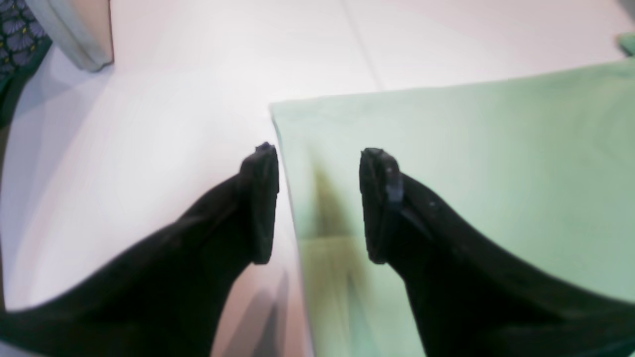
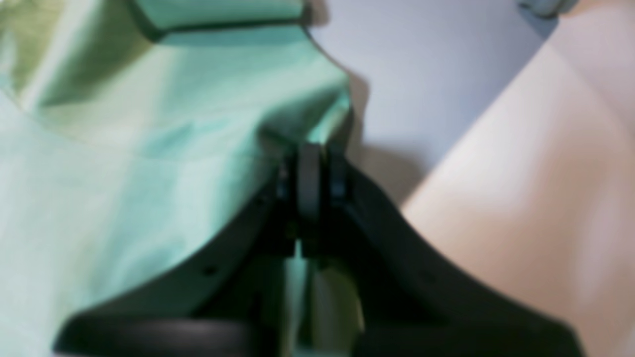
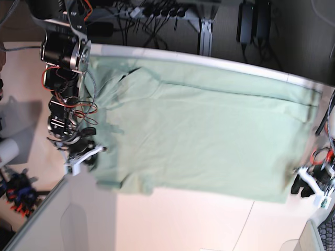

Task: Fold the T-shirt properly
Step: 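Grasp the shirt edge with both grippers and fold it over lengthwise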

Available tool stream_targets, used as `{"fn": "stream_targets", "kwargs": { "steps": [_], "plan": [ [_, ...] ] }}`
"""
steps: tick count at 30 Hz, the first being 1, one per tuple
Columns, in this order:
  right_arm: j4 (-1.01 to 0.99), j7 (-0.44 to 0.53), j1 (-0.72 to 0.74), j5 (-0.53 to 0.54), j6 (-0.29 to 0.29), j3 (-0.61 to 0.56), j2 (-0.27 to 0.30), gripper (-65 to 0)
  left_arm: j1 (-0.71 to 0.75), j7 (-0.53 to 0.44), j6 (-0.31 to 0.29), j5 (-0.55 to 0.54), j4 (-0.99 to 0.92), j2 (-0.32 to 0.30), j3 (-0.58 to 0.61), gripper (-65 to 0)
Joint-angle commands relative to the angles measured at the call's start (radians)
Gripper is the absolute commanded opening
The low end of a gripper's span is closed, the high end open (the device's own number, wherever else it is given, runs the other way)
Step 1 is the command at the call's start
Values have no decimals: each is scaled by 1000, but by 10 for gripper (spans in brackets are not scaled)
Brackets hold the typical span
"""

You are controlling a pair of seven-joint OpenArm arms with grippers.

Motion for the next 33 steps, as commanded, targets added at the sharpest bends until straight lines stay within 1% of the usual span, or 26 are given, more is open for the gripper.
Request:
{"fn": "stream_targets", "kwargs": {
  "steps": [1,3,6,8,10,12,13,18,23,27,29,31,33],
  "plan": [
    [14,8,27,1,0,2,13,-650,-64,-34,30,7,-48,-3,8,-349],
    [14,8,27,2,0,2,13,-650,-130,-47,60,27,-174,26,21,-349],
    [14,8,27,2,0,2,13,-650,-200,-60,63,35,-320,54,21,-349],
    [14,8,27,2,0,2,13,-650,-222,-61,62,35,-372,63,21,-349],
    [14,8,27,2,0,2,13,-650,-230,-56,61,35,-391,72,21,-349],
    [14,9,27,2,0,2,13,-650,-229,-53,30,30,-391,79,21,-349],
    [14,9,27,7,0,2,13,-650,-229,-50,24,26,-391,85,21,-349],
    [14,9,27,13,0,2,13,-650,-229,-38,25,36,-391,117,21,-349],
    [14,12,27,20,0,2,13,-650,-224,-39,28,59,-392,124,21,-358],
    [14,12,27,64,0,2,13,-650,-223,-38,28,75,-392,124,21,-432],
    [14,12,27,65,0,2,13,-650,-223,-39,28,76,-392,124,21,-450],
    [14,12,27,65,0,2,13,-650,-223,-43,27,76,-392,124,21,-518],
    [14,12,28,65,0,2,13,-650,-224,-76,28,76,-392,122,21,-615]
  ]
}}
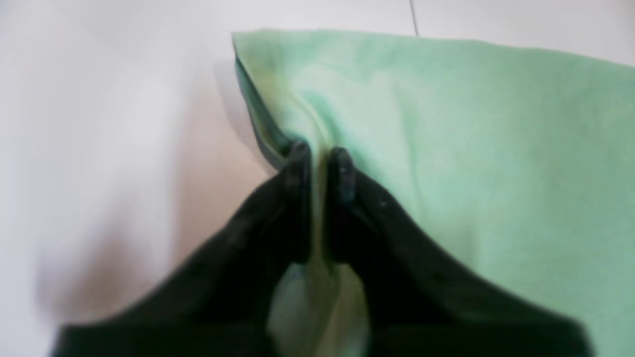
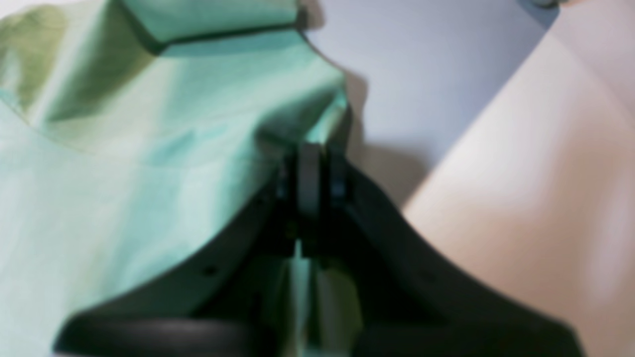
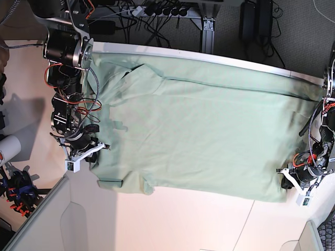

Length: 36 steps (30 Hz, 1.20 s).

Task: Fold the T-shirt properly
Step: 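Grasp the shirt edge with both grippers and fold it over lengthwise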

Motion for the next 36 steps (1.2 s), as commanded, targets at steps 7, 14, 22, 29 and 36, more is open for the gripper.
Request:
{"fn": "stream_targets", "kwargs": {
  "steps": [7,14,22,29,36],
  "plan": [
    [13,19,31,8,1,2,14,-650,-44,-127,-100,-19,19,-37,-4,-650],
    [78,19,11,13,1,2,23,-650,-35,-204,-249,-19,22,-39,-4,-650],
    [376,15,-188,82,5,2,70,-650,68,-225,-249,-19,150,-98,-4,-650],
    [556,14,-319,110,5,3,115,-650,227,-219,-249,-47,396,-162,-5,-650],
    [618,15,-412,110,4,21,146,-650,293,-213,-249,-61,440,-215,-7,-650]
  ]
}}
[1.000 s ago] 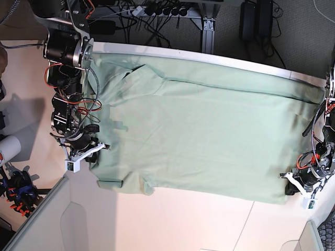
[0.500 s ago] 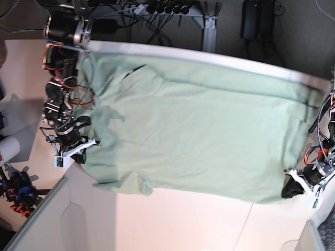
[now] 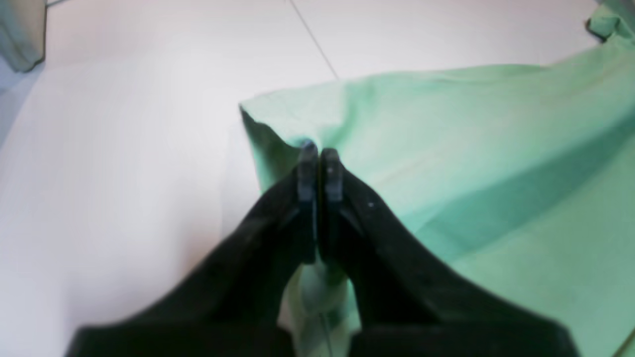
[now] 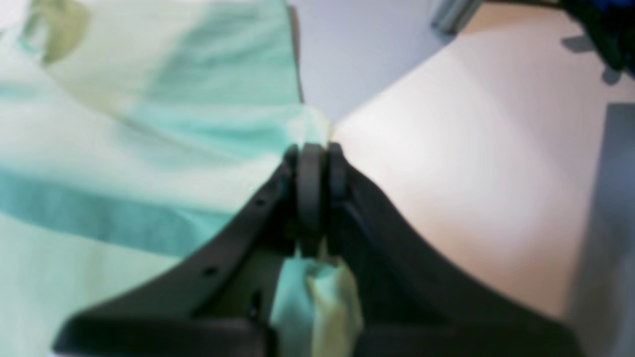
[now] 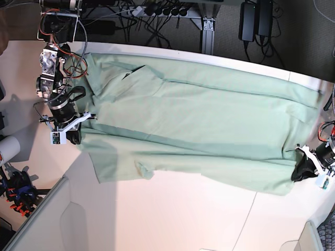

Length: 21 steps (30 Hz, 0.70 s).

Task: Fold the T-shirt properly
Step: 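Grasp the shirt edge with both grippers and fold it over lengthwise, then release the folded edge and reposition both grippers on the shirt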

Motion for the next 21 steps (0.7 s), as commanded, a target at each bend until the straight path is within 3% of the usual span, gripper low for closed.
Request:
{"fn": "stream_targets", "kwargs": {
  "steps": [1,5,15,21],
  "plan": [
    [24,30,18,8,-4,19,23,-650,-24,-20,-11,-17,19,-24,-8,-650],
    [25,30,-6,56,-4,30,22,-650,-1,14,-11,-16,19,-27,-8,-650],
    [25,26,-16,56,-3,48,20,-650,61,22,-11,-18,19,-28,-8,-650],
    [25,26,-14,78,-3,49,19,-650,57,-48,-11,-20,74,-30,-8,-650]
  ]
}}
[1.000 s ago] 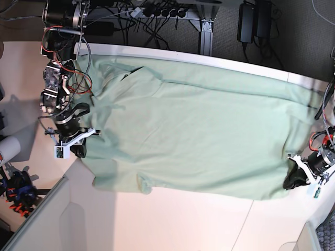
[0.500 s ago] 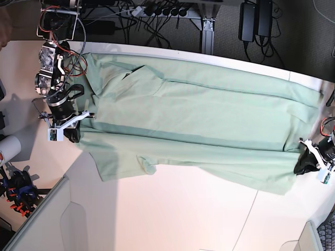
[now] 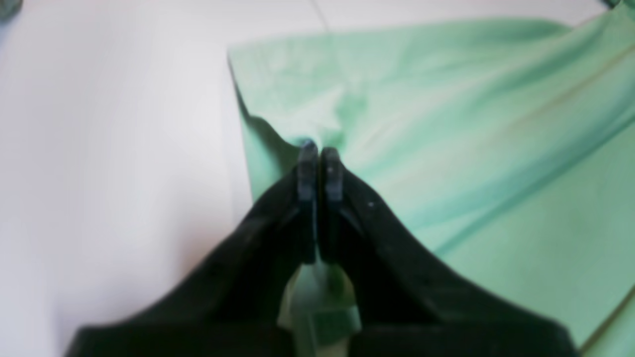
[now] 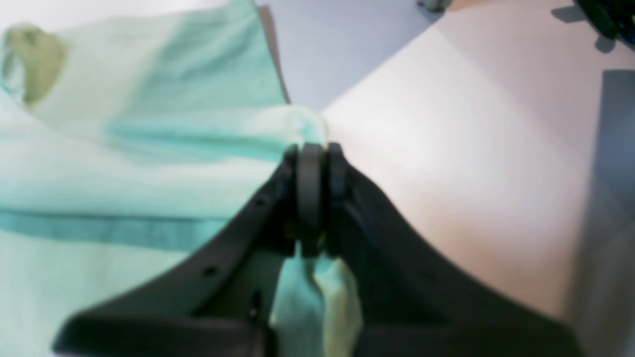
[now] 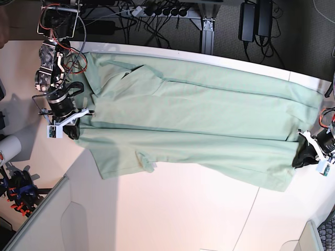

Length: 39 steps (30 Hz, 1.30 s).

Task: Fold the T-shirt properly
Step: 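Release the folded edge and reposition both grippers on the shirt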

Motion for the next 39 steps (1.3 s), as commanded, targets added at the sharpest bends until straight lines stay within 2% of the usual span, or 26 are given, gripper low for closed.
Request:
{"fn": "stream_targets", "kwargs": {
  "steps": [1,9,16,21,25,29,30,31,33,34,35,39],
  "plan": [
    [19,26,22,15,-3,11,21,-650,-32,-34,-12,-17,28,-19,-8,-650],
    [20,26,21,15,-3,23,22,-650,-59,-31,-12,-17,105,-31,-24,-650],
    [21,15,9,19,-3,87,24,-650,14,-15,-12,-16,219,-65,-42,-650],
    [21,14,-19,78,-3,89,21,-650,63,5,-12,-16,263,-67,-42,-650],
    [20,14,-29,77,-3,89,21,-650,94,42,-12,-16,263,-67,-42,-650],
    [20,14,-29,77,-3,89,20,-650,119,40,-12,-17,263,-64,-42,-430],
    [20,14,-29,77,-3,89,18,-595,121,41,-12,-17,262,-64,-42,-394],
    [20,14,-29,77,-3,89,17,-511,121,41,-12,-17,262,-61,-42,-376],
    [20,14,-29,77,-3,89,16,-363,117,37,-12,-18,263,-60,-43,-374],
    [20,14,-29,77,-3,90,16,-315,114,33,-12,-17,263,-58,-48,-374],
    [20,15,-29,77,-3,92,16,-293,109,32,-12,-18,263,-55,-57,-374],
    [23,16,-27,106,-3,122,16,-292,90,34,-12,-26,263,-39,-118,-374]
  ]
}}
